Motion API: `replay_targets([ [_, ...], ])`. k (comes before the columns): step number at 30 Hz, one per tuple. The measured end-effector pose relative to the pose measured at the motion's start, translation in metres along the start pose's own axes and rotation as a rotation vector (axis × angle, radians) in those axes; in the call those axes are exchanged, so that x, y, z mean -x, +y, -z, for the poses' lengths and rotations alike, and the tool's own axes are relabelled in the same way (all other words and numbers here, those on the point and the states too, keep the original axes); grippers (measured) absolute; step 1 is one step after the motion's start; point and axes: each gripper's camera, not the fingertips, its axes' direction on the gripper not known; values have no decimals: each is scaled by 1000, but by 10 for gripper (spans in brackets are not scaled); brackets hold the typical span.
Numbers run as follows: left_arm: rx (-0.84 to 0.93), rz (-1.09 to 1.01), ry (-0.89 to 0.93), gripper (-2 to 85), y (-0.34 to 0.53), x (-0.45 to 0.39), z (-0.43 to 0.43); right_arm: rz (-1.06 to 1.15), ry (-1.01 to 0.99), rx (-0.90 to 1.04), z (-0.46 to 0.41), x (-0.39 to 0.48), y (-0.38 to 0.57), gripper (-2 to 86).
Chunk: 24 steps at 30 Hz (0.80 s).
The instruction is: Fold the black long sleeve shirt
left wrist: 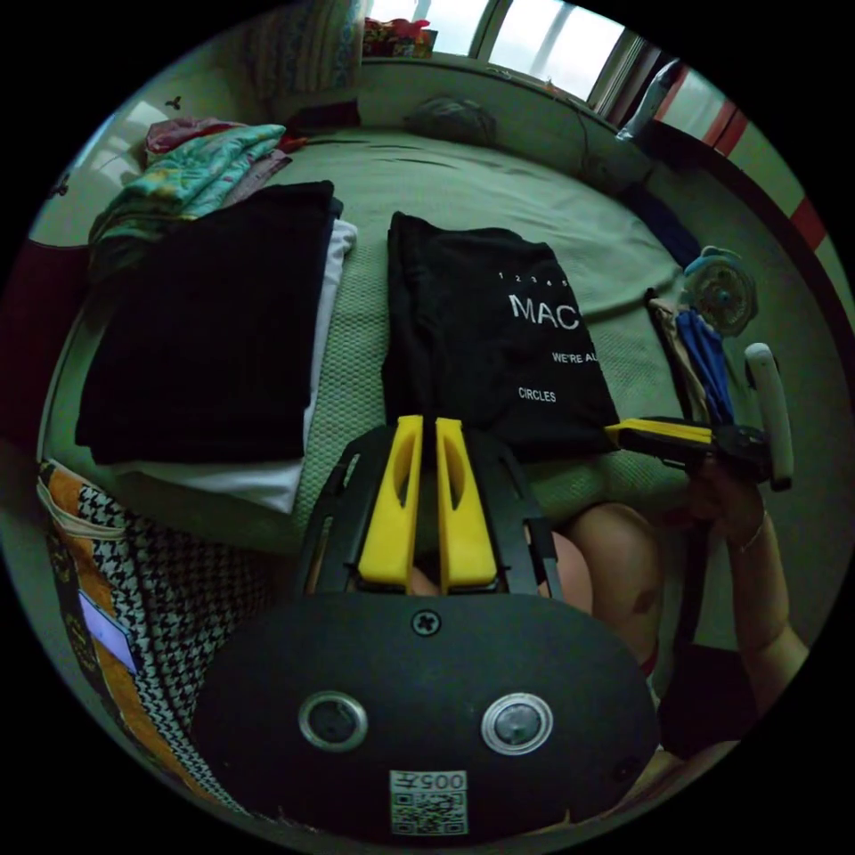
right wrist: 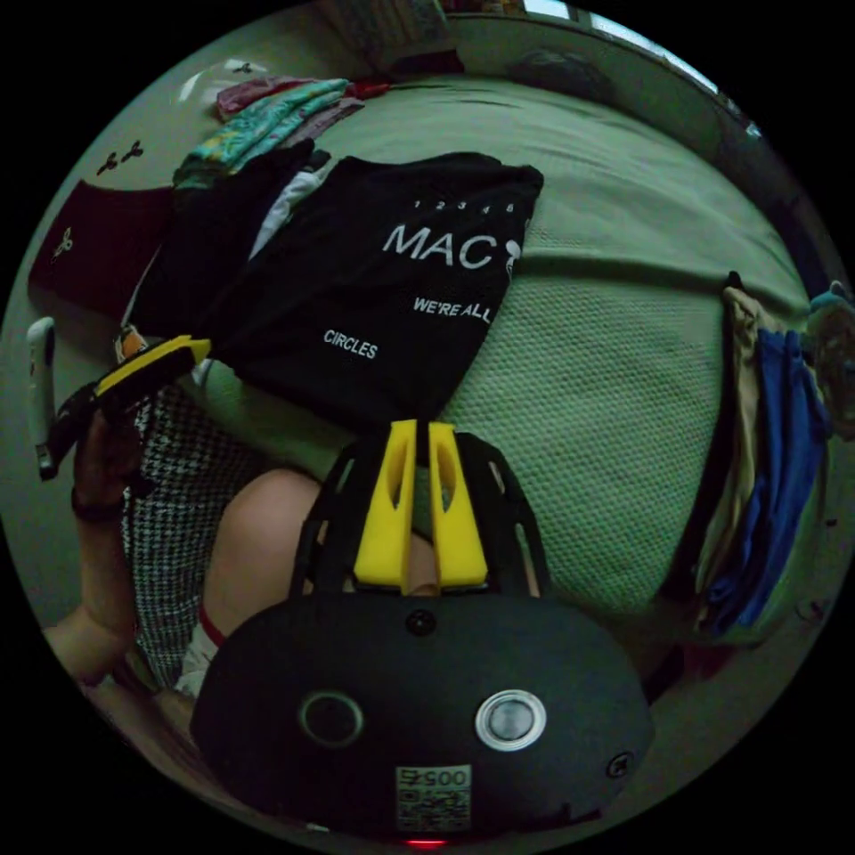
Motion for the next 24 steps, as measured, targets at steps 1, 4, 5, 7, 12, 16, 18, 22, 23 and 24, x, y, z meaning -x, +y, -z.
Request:
replay_targets([
  [1, 15, 7, 7, 38, 2, 0, -5, -4, 5, 3, -3, 2, 7, -10],
  [4, 82, -1, -54, 37, 9, -4, -27, -19, 15, 21, -20, 5, 22, -11],
  [5, 92, -6, -67, 37, 10, -6, -33, -8, 32, 10, -26, 9, 28, -10],
  [7, 107, -20, -105, 37, 15, -11, -49, 18, 66, -5, -29, 16, 36, -10],
  [12, 90, -33, -118, 39, 16, -19, -55, 75, 132, -26, -36, 31, 55, -2],
  [16, 63, -45, -118, 41, 20, -26, -63, 47, 113, -53, -39, 34, 71, 25],
  [18, 59, -75, -159, 42, 21, -33, -65, 57, 110, -70, -40, 35, 78, 30],
  [22, 60, -91, -211, 42, 22, -44, -70, 69, 138, -88, -40, 40, 93, 34],
  [23, 62, -85, -207, 42, 22, -45, -70, 55, 145, -93, -40, 42, 97, 34],
  [24, 62, -65, -193, 42, 22, -44, -71, 45, 147, -97, -40, 42, 99, 34],
])
